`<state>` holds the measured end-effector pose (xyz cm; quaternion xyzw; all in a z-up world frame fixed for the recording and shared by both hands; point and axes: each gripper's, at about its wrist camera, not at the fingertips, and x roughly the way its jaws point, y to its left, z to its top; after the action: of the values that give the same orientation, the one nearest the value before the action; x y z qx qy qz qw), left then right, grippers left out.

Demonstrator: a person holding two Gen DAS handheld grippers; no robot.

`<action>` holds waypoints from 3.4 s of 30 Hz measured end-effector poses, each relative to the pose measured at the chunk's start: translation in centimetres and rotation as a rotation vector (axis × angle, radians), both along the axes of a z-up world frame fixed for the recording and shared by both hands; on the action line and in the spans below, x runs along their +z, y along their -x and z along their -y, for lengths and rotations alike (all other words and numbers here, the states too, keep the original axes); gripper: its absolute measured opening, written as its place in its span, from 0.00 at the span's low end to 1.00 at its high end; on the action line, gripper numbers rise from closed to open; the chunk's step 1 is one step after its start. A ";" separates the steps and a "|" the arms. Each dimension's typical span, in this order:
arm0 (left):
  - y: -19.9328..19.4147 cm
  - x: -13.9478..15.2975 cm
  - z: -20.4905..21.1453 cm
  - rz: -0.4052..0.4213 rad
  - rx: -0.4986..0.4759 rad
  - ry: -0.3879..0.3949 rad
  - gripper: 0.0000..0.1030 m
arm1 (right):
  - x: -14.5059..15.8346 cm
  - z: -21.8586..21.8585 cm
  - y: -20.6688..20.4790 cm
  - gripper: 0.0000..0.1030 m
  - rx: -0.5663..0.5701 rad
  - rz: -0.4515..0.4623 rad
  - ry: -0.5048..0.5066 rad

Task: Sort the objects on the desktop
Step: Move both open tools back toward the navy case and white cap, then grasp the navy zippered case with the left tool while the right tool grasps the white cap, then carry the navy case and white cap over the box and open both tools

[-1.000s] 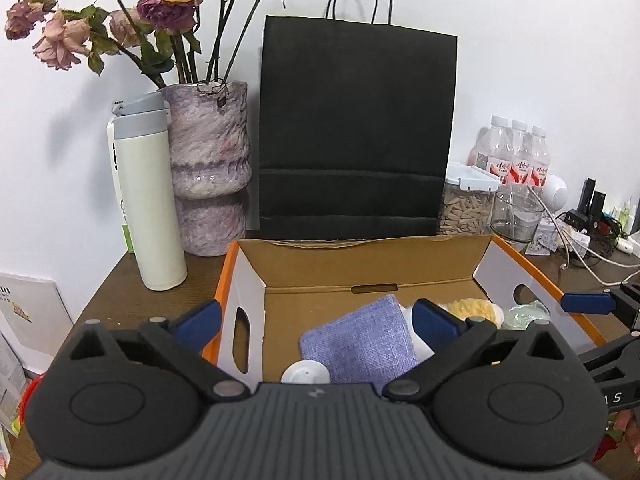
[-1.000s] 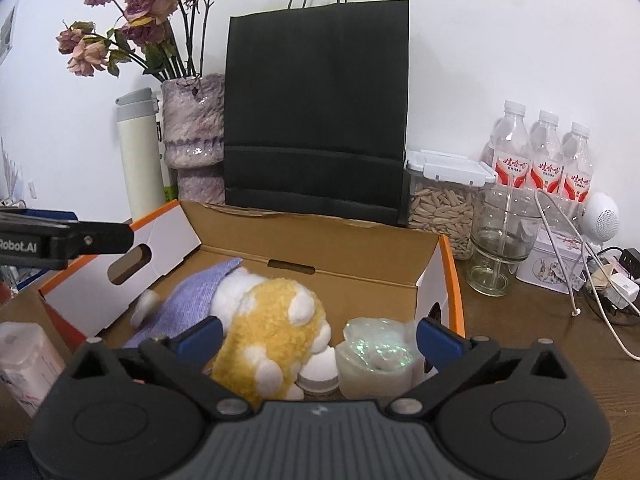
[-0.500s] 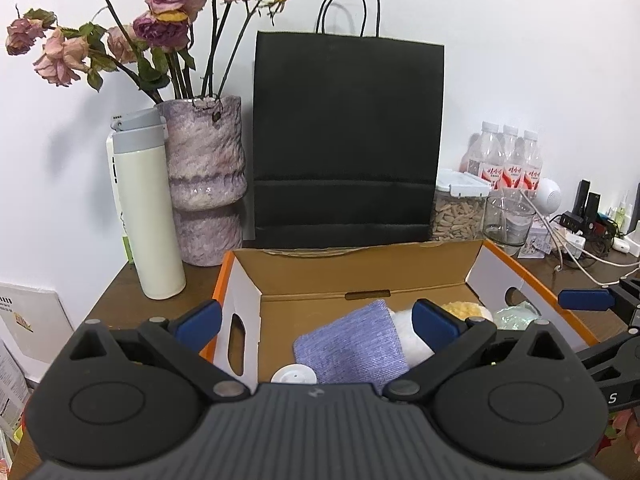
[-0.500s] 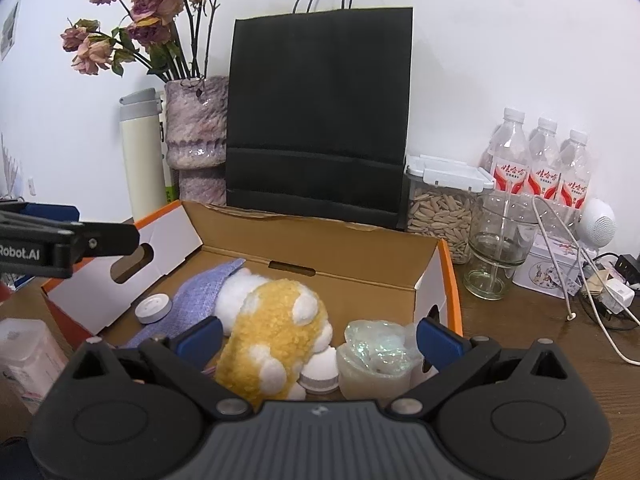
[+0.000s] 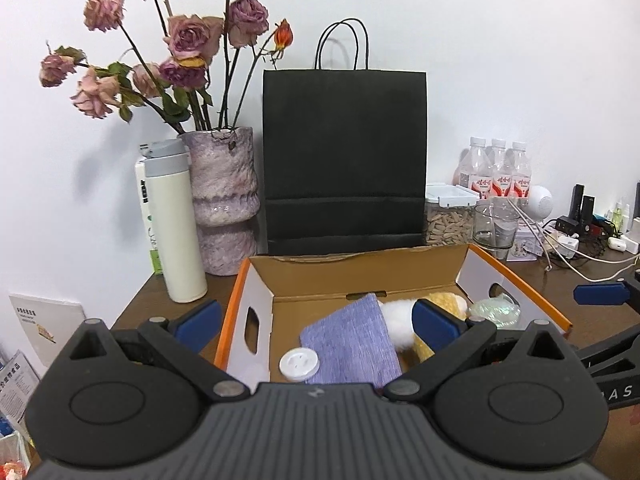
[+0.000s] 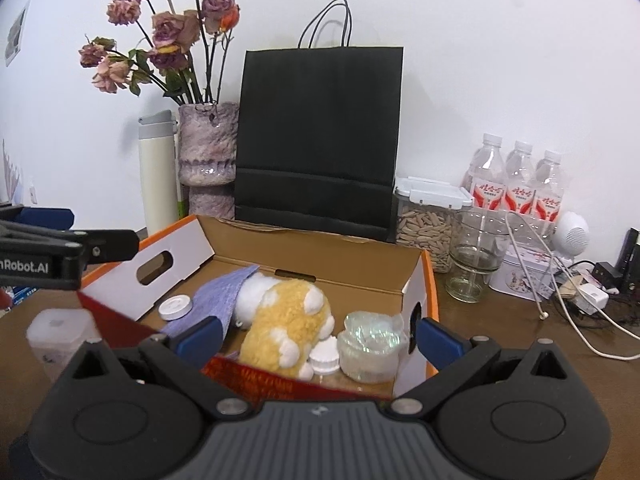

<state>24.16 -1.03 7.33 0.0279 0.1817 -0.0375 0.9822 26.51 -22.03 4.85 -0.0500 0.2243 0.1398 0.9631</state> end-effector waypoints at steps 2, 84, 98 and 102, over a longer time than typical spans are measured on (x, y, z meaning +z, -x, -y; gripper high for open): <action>1.1 0.1 -0.1 0.000 0.004 0.004 1.00 | 0.1 0.1 1.1 1.00 -0.001 -0.001 0.001; 3.7 -8.7 5.5 -0.358 -0.022 -0.079 0.68 | -7.2 1.8 7.5 0.26 0.056 -0.199 -0.044; 6.8 -6.8 5.3 -0.269 -0.026 -0.065 0.63 | -6.7 1.6 8.7 0.26 0.060 -0.156 -0.059; 7.6 -5.5 4.9 -0.239 -0.041 -0.044 0.63 | -6.0 1.5 9.3 0.26 0.065 -0.122 -0.077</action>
<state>16.54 -5.97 1.78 0.0485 0.2977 -0.0565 0.9518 17.19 -23.48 -1.16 -0.0113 0.2753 0.1823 0.9439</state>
